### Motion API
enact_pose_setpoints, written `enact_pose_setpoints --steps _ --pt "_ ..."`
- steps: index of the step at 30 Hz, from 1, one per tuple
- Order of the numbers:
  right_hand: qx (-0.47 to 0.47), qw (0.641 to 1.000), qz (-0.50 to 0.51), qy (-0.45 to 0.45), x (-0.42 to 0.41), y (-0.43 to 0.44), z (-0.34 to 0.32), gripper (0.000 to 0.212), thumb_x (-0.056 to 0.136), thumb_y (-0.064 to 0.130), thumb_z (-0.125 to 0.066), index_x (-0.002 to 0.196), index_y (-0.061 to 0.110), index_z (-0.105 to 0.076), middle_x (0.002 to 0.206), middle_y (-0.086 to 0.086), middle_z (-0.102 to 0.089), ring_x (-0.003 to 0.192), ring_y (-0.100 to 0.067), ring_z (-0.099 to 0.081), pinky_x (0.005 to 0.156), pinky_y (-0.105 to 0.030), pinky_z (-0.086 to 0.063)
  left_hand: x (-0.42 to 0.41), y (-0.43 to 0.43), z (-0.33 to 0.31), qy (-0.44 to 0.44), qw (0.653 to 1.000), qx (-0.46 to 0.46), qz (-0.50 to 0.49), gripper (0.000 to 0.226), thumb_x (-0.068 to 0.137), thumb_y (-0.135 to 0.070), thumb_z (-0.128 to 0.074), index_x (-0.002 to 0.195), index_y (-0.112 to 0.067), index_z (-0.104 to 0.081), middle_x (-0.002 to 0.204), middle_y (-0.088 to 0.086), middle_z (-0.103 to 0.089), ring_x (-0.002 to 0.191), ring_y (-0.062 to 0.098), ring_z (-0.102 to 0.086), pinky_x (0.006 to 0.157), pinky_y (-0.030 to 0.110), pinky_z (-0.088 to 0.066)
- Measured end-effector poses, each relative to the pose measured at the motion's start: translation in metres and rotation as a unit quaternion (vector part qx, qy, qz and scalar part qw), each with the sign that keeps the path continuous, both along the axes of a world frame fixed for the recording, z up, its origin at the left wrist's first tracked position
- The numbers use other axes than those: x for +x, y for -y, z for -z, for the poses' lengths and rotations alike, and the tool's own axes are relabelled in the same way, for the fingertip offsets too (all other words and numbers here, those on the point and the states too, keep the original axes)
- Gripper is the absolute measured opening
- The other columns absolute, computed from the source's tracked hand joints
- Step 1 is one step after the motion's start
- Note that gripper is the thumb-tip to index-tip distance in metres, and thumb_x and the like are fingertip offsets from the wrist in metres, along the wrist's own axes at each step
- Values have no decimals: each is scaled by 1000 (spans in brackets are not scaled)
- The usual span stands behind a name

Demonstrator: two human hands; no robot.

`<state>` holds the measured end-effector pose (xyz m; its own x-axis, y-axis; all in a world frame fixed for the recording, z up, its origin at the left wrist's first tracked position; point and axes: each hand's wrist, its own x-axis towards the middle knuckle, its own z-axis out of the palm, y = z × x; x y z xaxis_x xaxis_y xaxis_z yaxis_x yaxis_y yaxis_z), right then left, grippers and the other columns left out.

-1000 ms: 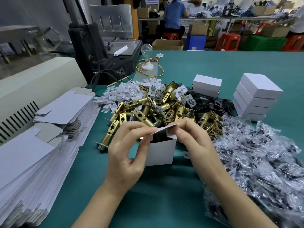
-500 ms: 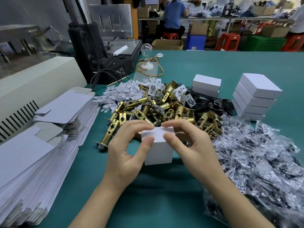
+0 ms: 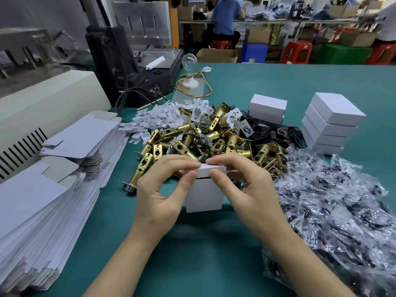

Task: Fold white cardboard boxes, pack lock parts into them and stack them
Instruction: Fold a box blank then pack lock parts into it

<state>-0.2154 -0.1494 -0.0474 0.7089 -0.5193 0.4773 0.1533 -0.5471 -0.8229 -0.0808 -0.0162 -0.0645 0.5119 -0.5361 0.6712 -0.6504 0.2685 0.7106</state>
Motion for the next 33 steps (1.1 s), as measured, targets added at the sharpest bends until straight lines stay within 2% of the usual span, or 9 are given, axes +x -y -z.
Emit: enact_pose_setpoints --steps 4,8,13,16,19,22,28,33 --pt "-19 1000 -1 4 0 2 0 21 100 18 -65 117 23 -76 116 16 -72 116 -11 -66 88 -28 -56 1 1 0 -3 1000 8 4 13 102 -23 -64 110 -26 -73 114 -8 -72 114 21 -69 94 26 -52" --pt "-21 1000 -10 -5 0 5 0 26 101 13 -63 122 23 -75 126 14 -70 126 -2 -59 98 -23 -52 3 2 3 -29 999 24 5 15 103 -26 -61 111 -28 -74 118 -8 -74 118 23 -68 93 26 -52" --pt "-80 997 -14 -9 -2 9 0 28 101 21 -61 126 25 -74 135 11 -66 129 -2 -58 104 -23 -49 5 -2 2 -22 999 37 18 17 103 -26 -62 114 -24 -76 120 -6 -75 119 22 -69 92 25 -54" --pt "-114 993 -17 -19 -4 15 -1 30 98 29 -64 126 27 -73 139 10 -62 122 -7 -63 101 -26 -52 7 -5 1 0 999 34 21 20 97 -27 -69 115 -22 -76 122 -5 -74 118 18 -70 91 22 -56" --pt "-154 988 -9 -14 -4 18 0 29 97 27 -65 124 25 -75 138 5 -63 114 -8 -66 97 -28 -54 8 -8 2 2 999 31 28 20 94 -22 -76 114 -20 -77 123 0 -74 115 16 -72 92 25 -57" --pt "-179 984 -4 -10 -5 17 1 28 99 30 -62 122 23 -76 134 4 -66 119 -6 -64 97 -30 -54 9 -9 2 9 999 36 31 22 92 -21 -78 114 -19 -78 123 -1 -75 116 17 -72 94 27 -58" --pt "-235 971 -6 -38 -8 22 -4 26 100 30 -63 122 24 -76 133 3 -67 118 -12 -66 94 -34 -56 11 -9 3 19 999 40 29 19 95 -24 -71 111 -22 -79 122 -4 -75 116 17 -71 95 22 -55" --pt "-220 975 -4 -36 -7 20 -1 27 101 30 -61 122 26 -76 131 7 -68 117 -8 -65 93 -34 -56 10 -7 7 12 999 41 29 21 97 -23 -70 115 -20 -79 124 -6 -74 118 20 -71 95 26 -57"
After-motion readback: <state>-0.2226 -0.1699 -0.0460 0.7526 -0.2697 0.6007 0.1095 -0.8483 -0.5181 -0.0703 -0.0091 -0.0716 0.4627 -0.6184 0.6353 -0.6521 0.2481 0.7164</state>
